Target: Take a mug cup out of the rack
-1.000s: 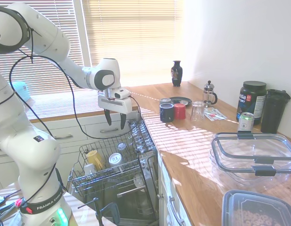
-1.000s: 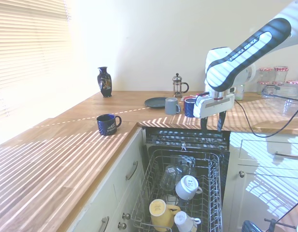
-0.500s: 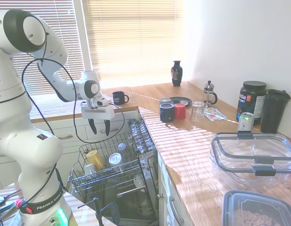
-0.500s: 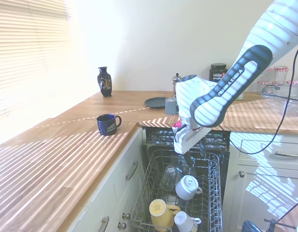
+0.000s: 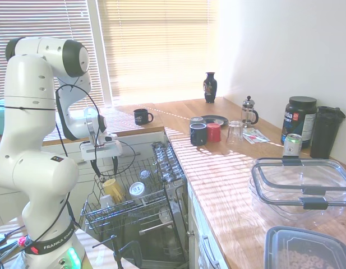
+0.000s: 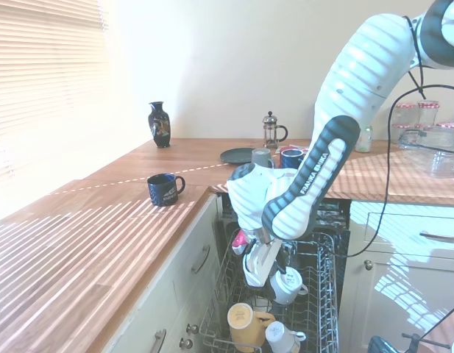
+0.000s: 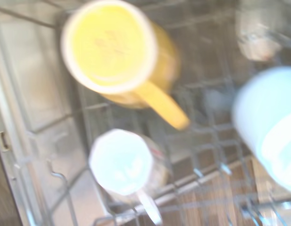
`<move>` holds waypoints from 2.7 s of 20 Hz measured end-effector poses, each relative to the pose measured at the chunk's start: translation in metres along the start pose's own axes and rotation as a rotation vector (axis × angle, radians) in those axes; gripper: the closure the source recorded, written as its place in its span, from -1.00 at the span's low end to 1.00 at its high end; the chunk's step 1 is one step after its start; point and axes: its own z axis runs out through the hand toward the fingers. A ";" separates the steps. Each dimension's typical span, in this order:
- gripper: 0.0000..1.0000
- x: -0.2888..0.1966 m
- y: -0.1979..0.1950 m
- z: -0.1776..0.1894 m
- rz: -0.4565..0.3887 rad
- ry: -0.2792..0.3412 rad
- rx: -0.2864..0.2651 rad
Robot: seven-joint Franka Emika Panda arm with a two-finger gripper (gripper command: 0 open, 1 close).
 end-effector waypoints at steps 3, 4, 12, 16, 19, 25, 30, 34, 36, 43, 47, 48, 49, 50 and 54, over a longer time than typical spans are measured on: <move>-1.00 0.008 -0.012 0.021 -0.070 -0.017 -0.006; -1.00 0.010 -0.015 0.028 -0.100 -0.019 -0.009; -1.00 0.019 -0.030 0.063 -0.285 -0.034 0.000; -1.00 0.022 -0.034 0.083 -0.339 -0.062 0.021; -1.00 0.027 -0.045 0.092 -0.363 -0.072 0.030; -1.00 0.035 -0.065 0.113 -0.400 -0.071 0.025; -1.00 0.047 -0.072 0.133 -0.428 -0.072 0.017; -1.00 0.049 -0.072 0.152 -0.430 -0.094 -0.006; 1.00 0.051 -0.070 0.157 -0.419 -0.098 -0.013; 1.00 0.061 -0.074 0.152 -0.395 -0.101 0.016; 1.00 0.062 -0.073 0.152 -0.404 -0.108 0.022; 1.00 0.062 -0.072 0.152 -0.404 -0.112 0.020; 1.00 0.062 -0.072 0.153 -0.401 -0.120 0.018; 1.00 0.062 -0.071 0.154 -0.399 -0.128 0.016; 1.00 0.065 -0.065 0.164 -0.401 -0.153 0.020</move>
